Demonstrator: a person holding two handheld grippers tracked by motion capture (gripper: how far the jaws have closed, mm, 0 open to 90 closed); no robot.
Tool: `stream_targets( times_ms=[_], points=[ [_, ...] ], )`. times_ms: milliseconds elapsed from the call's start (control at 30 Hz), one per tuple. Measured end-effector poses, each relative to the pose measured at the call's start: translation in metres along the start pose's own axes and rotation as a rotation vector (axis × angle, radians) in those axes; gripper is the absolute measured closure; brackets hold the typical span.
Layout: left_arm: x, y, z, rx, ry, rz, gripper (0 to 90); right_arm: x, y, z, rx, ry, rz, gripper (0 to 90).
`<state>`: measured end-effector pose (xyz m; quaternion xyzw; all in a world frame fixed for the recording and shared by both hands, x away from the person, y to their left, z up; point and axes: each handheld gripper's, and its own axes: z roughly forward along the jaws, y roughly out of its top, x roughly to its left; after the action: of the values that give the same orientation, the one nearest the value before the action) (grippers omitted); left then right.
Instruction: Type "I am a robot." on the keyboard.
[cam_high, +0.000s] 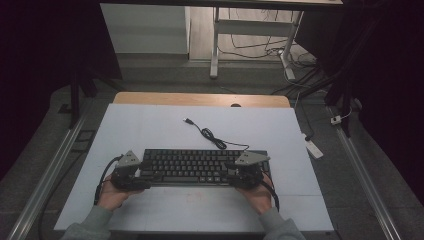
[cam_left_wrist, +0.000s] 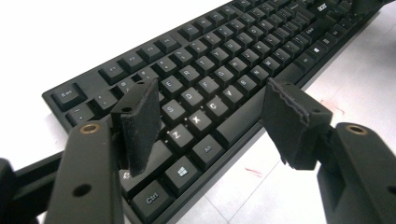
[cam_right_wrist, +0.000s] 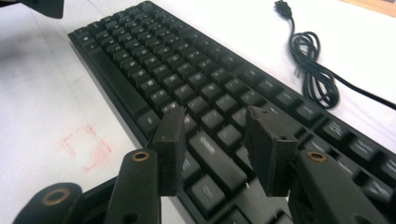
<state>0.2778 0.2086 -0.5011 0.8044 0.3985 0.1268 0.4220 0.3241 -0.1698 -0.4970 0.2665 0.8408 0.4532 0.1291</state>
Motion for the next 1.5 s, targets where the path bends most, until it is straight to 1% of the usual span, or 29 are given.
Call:
stream_targets(
  times_ms=[133, 233, 333, 367, 400, 467, 533, 567, 633, 667, 733, 767, 833, 967, 1100, 1200, 1333, 1500],
  points=[
    [-0.002, 0.007, 0.003, 0.001, -0.021, 0.006, 40.8, -0.003, -0.007, -0.01, 0.006, -0.016, 0.002, 58.3],
    [-0.006, 0.014, 0.008, 0.02, -0.024, 0.023, 44.2, -0.006, -0.012, -0.017, -0.001, -0.022, 0.015, 58.3],
    [-0.01, 0.019, 0.013, 0.027, -0.038, 0.041, 47.8, -0.011, -0.016, -0.021, -0.005, -0.026, 0.028, 58.2],
    [-0.011, 0.021, 0.014, 0.03, -0.042, 0.044, 51.3, -0.013, -0.019, -0.024, 0.0, -0.031, 0.033, 58.2],
    [-0.012, 0.022, 0.015, 0.034, -0.046, 0.047, 51.3, -0.013, -0.019, -0.024, 0.0, -0.031, 0.033, 58.2],
    [-0.013, 0.025, 0.017, 0.043, -0.051, 0.057, 55.2, -0.014, -0.022, -0.026, -0.002, -0.033, 0.034, 58.1],
    [-0.014, 0.027, 0.019, 0.047, -0.056, 0.063, 60.0, -0.015, -0.025, -0.029, -0.005, -0.038, 0.038, 58.2],
    [-0.014, 0.028, 0.02, 0.046, -0.06, 0.066, 63.0, -0.015, -0.026, -0.03, -0.011, -0.031, 0.041, 58.1],
    [-0.014, 0.029, 0.023, 0.05, -0.059, 0.068, 70.2, -0.015, -0.029, -0.031, -0.017, -0.032, 0.042, 58.2],
    [-0.014, 0.029, 0.025, 0.053, -0.06, 0.066, 74.4, -0.016, -0.029, -0.031, -0.01, -0.035, 0.041, 58.1],
    [-0.015, 0.029, 0.028, 0.074, -0.066, 0.083, 81.6, -0.016, -0.029, -0.031, -0.015, -0.029, 0.039, 58.1],
    [-0.016, 0.029, 0.029, 0.078, -0.07, 0.085, 84.8, -0.016, -0.029, -0.031, -0.012, -0.035, 0.034, 58.1],
    [-0.018, 0.029, 0.031, 0.084, -0.081, 0.094, 88.7, -0.015, -0.029, -0.031, -0.015, -0.029, 0.029, 58.1],
    [-0.024, 0.029, 0.036, 0.096, -0.111, 0.115, 88.9, -0.013, -0.03, -0.03, -0.009, -0.026, 0.02, 58.1],
    [-0.029, 0.03, 0.043, 0.114, -0.118, 0.134, 88.9, -0.014, -0.032, -0.029, -0.005, -0.021, 0.024, 58.0],
    [-0.033, 0.029, 0.046, 0.124, -0.123, 0.145, 88.9, -0.013, -0.031, -0.029, 0.001, -0.021, 0.017, 58.0],
    [-0.035, 0.03, 0.05, 0.138, -0.123, 0.158, 88.9, -0.013, -0.032, -0.028, -0.004, -0.019, 0.02, 57.9],
    [-0.037, 0.029, 0.054, 0.152, -0.123, 0.172, 88.9, -0.013, -0.033, -0.029, 0.007, -0.023, 0.018, 57.8]
  ],
)
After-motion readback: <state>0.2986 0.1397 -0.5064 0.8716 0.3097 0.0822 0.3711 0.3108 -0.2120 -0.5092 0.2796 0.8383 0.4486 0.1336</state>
